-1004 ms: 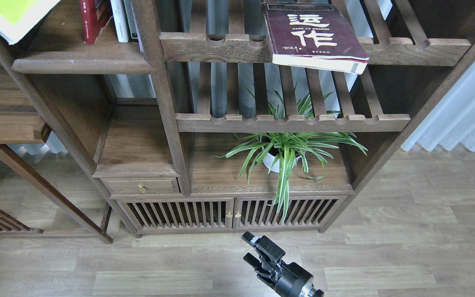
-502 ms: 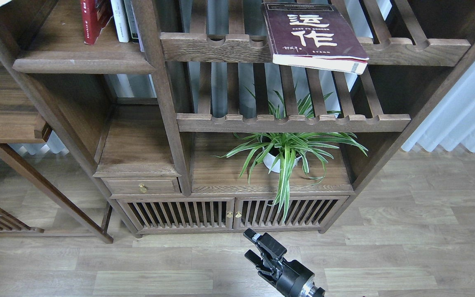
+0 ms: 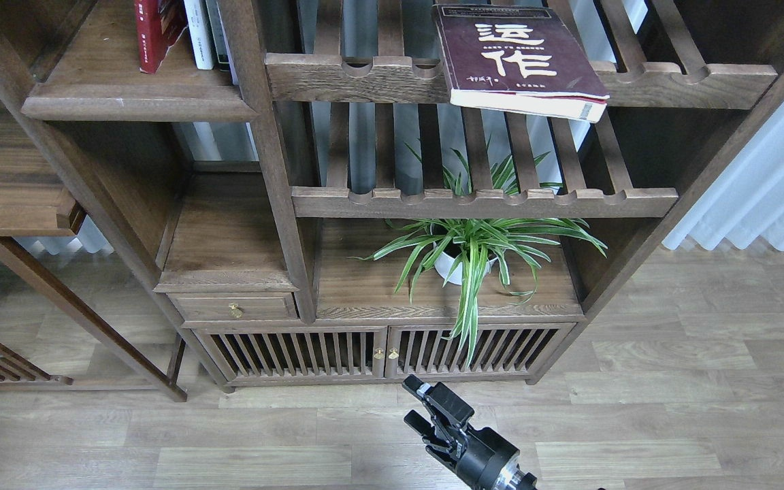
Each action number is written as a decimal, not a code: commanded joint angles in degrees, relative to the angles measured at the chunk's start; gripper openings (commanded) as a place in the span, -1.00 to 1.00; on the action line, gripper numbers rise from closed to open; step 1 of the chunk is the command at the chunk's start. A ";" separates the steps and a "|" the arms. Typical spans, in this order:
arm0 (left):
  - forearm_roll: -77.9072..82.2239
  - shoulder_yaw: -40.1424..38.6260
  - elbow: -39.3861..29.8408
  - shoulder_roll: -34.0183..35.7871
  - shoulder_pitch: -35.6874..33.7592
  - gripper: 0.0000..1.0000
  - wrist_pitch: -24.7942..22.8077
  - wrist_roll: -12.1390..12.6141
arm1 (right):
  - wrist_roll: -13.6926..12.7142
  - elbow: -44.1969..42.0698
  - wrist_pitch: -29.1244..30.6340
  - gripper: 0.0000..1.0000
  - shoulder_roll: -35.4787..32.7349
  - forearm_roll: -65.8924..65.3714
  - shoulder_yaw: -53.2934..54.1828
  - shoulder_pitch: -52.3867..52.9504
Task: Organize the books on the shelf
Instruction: 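Place the yellow-green book on the top shelf with the left gripper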
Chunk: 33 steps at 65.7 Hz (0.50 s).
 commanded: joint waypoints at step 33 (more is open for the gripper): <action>6.83 4.58 22.89 -19.69 -13.32 -0.99 0.00 -1.05 | 0.01 1.32 0.01 1.00 0.00 0.01 0.09 -0.09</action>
